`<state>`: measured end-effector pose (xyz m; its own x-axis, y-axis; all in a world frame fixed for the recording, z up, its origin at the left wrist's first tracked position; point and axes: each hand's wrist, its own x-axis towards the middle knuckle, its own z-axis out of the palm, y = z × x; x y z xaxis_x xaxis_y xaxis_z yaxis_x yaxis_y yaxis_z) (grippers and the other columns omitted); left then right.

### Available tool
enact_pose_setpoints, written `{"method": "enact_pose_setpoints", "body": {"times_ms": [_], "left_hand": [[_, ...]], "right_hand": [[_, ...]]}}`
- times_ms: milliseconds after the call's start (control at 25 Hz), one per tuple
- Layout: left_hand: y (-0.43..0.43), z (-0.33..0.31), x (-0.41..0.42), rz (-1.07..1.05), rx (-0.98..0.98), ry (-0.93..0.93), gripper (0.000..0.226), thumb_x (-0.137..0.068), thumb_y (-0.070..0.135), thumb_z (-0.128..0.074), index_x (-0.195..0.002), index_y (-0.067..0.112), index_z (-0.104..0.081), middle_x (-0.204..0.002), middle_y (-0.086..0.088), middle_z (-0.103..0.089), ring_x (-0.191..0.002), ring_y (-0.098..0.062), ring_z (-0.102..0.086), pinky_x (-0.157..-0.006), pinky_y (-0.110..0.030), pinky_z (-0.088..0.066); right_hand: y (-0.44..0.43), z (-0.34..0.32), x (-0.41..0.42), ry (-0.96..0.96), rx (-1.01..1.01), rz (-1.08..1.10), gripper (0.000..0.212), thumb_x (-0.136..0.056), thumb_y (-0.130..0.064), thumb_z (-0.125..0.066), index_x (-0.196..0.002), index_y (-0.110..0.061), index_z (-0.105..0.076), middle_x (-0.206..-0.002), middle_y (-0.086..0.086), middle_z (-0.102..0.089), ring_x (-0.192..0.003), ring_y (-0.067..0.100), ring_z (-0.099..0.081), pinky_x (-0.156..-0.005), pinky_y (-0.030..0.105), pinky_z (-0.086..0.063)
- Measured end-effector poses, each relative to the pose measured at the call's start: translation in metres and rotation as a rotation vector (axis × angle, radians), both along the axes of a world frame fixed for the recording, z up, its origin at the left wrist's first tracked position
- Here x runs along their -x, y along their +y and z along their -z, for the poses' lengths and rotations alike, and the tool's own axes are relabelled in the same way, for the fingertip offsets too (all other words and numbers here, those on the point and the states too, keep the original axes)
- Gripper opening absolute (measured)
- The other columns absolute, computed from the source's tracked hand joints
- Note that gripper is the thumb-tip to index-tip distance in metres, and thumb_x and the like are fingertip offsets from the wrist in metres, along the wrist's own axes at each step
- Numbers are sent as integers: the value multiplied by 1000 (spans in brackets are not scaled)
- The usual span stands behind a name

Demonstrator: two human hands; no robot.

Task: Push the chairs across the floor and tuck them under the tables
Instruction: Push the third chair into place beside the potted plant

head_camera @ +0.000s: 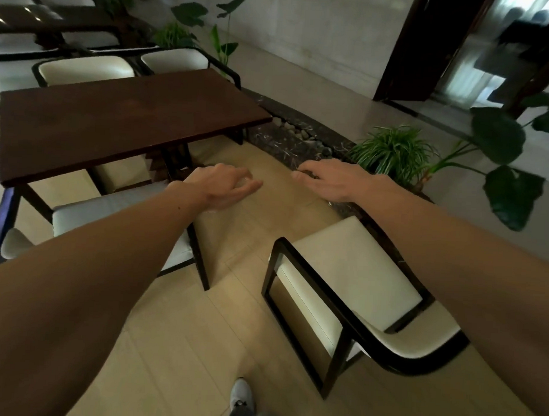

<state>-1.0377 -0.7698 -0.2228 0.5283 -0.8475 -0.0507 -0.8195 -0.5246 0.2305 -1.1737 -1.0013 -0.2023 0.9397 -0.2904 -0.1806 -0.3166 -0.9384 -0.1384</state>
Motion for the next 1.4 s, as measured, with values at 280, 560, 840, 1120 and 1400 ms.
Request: {"method": "enact_pose_setpoints", "body": {"times_ms": [280,560,840,1120,1400], "left_hand": [[24,18,84,-25,113,42,69,-92,73,-19,-131,26,-52,-127,-7,-62,-109,-22,-60,-85,-40,-47],[5,29,146,32,100,54,71,-90,77,-17,-129,29,-52,-125,-6,-64,-106,-21,-60,-85,-40,-47],[-59,19,200,126,75,9,71,-91,77,-17,-129,29,-52,-128,-4,-62,-113,-23,-59,-87,-43,-44],[-163,19,256,160,34,-49,74,-84,81,-12,-124,34,-53,-128,-2,-62,-115,-26,-57,-82,-43,-41],[-308,33,345,179,35,-72,73,-88,78,-12,-126,31,-53,-124,-3,-64,-109,-27,-59,-76,-40,-38]], "right_hand": [[30,-1,86,24,79,-35,86,-78,-86,-12,-144,-37,-35,-143,7,-48,-126,28,-49,-96,53,-42],[14,2,172,58,63,10,90,-75,-89,-9,-144,-37,-33,-142,5,-48,-127,27,-47,-93,51,-42],[-47,12,248,14,35,65,81,-79,-87,-11,-140,-39,-36,-128,1,-53,-118,26,-52,-79,41,-37],[-137,19,313,-10,37,72,76,-85,-82,-16,-144,-37,-34,-134,3,-52,-122,27,-50,-94,51,-44],[-277,29,398,-17,75,35,69,-90,-75,-19,-141,-33,-39,-114,1,-55,-108,26,-57,-88,51,-48]]}}
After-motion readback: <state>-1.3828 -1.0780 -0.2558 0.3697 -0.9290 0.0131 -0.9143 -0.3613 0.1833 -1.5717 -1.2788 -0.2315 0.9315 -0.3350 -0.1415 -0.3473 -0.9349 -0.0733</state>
